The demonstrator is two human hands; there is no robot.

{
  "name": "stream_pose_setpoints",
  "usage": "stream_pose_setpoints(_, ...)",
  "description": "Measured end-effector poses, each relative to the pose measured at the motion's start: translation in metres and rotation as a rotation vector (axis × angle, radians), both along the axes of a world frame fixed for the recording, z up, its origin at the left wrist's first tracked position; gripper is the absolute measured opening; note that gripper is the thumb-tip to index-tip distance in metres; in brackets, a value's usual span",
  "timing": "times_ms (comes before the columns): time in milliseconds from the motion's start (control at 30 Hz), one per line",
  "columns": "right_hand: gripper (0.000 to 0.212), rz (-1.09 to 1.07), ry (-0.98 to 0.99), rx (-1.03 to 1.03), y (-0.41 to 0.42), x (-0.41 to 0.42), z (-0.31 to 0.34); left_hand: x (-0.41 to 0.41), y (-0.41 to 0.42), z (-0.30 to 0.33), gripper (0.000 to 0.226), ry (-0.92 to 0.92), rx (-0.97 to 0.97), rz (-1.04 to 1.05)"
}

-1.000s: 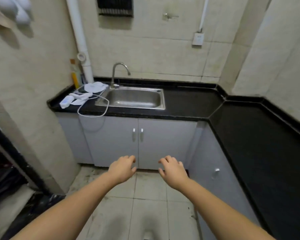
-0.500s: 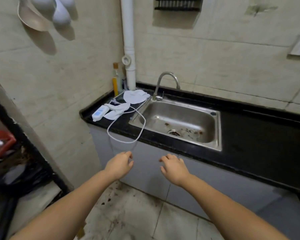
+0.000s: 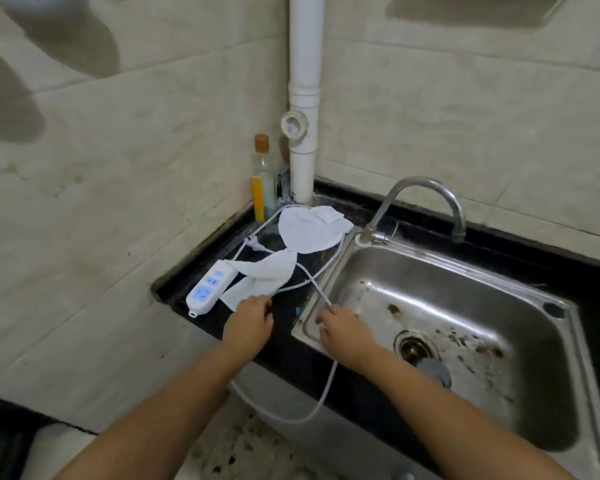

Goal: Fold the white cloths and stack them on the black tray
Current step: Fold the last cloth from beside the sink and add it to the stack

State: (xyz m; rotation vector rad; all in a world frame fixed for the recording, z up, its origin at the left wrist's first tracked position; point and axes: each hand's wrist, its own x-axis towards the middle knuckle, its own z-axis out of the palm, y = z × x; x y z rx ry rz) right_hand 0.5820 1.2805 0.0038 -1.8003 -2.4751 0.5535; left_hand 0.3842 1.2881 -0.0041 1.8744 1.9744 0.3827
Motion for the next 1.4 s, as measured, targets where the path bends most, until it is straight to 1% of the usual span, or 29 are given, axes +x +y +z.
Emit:
stream_pose_setpoints(100,0.043,0.005,0.044,0.013,0.054,-0.027,-0.008,-0.009,0.041,-0.014,0.043,0.06,0.003,0.044)
stream_pose_setpoints(167,0.05,0.043,0.04,0.059,0.083,-0.047,-0.017,-0.013,0.058,-0.027,0.049,0.089,-0.034,0.059)
stream_pose_setpoints(200,0.052,0.069,0.03,0.079,0.095,-0.056,-0.022,-0.015,0.064,-0.034,0.045,0.096,-0.056,0.065)
stream_pose_setpoints(267,0.052,0.102,0.001,0.078,0.113,-0.07,-0.032,-0.016,0.072,-0.044,0.027,0.114,-0.043,0.063)
stream_pose_setpoints(367,0.044,0.139,-0.048,0.033,0.131,-0.079,-0.045,-0.021,0.077,-0.05,0.024,0.114,0.013,0.06)
stream_pose_setpoints(467,0.031,0.147,0.043,0.091,0.14,-0.078,-0.048,-0.027,0.083,-0.043,0.016,-0.008,0.122,0.085)
stream_pose_setpoints(533,0.022,0.081,0.197,0.147,0.144,-0.075,-0.036,-0.025,0.09,-0.027,0.011,-0.139,0.165,0.084)
stream_pose_setpoints(567,0.017,0.024,0.307,0.134,0.145,-0.071,-0.026,-0.022,0.094,-0.014,0.01,-0.231,0.169,0.102)
stream_pose_setpoints(633,0.012,-0.112,0.549,0.041,0.145,-0.058,-0.001,-0.013,0.105,0.015,0.008,-0.422,0.148,0.141)
stream_pose_setpoints(667,0.012,-0.173,0.641,0.004,0.145,-0.048,0.012,-0.007,0.111,0.029,0.007,-0.494,0.151,0.128)
stream_pose_setpoints(733,0.012,-0.266,0.753,0.023,0.142,-0.021,0.034,0.004,0.122,0.052,0.007,-0.598,0.141,0.04)
stream_pose_setpoints(800,0.012,-0.344,0.81,0.09,0.134,0.013,0.052,0.022,0.129,0.071,0.008,-0.71,0.039,-0.049)
stream_pose_setpoints(900,0.017,-0.467,0.873,0.161,0.112,0.073,0.072,0.065,0.13,0.083,0.001,-0.846,-0.158,-0.192)
stream_pose_setpoints(1000,0.018,-0.664,0.972,0.193,0.073,0.142,0.084,0.121,0.118,0.085,0.012,-0.897,-0.306,-0.33)
stream_pose_setpoints(1100,0.018,-0.854,0.972,0.23,0.028,0.216,0.081,0.194,0.095,0.093,0.014,-0.952,-0.43,-0.436)
stream_pose_setpoints(1167,0.016,-0.921,0.901,0.274,-0.008,0.269,0.075,0.254,0.076,0.1,0.014,-0.968,-0.455,-0.506)
stream_pose_setpoints(1233,0.013,-0.95,0.787,0.263,-0.038,0.306,0.075,0.306,0.058,0.105,0.014,-0.914,-0.445,-0.594)
stream_pose_setpoints(1300,0.034,-0.974,0.673,0.282,-0.076,0.352,0.08,0.373,0.029,0.111,0.018,-0.851,-0.435,-0.674)
stream_pose_setpoints(1333,0.04,-0.958,0.637,0.299,-0.094,0.372,0.085,0.405,0.014,0.113,0.018,-0.834,-0.424,-0.699)
stream_pose_setpoints(1400,0.039,-0.89,0.643,0.288,-0.124,0.405,0.092,0.464,-0.015,0.118,0.022,-0.798,-0.377,-0.726)
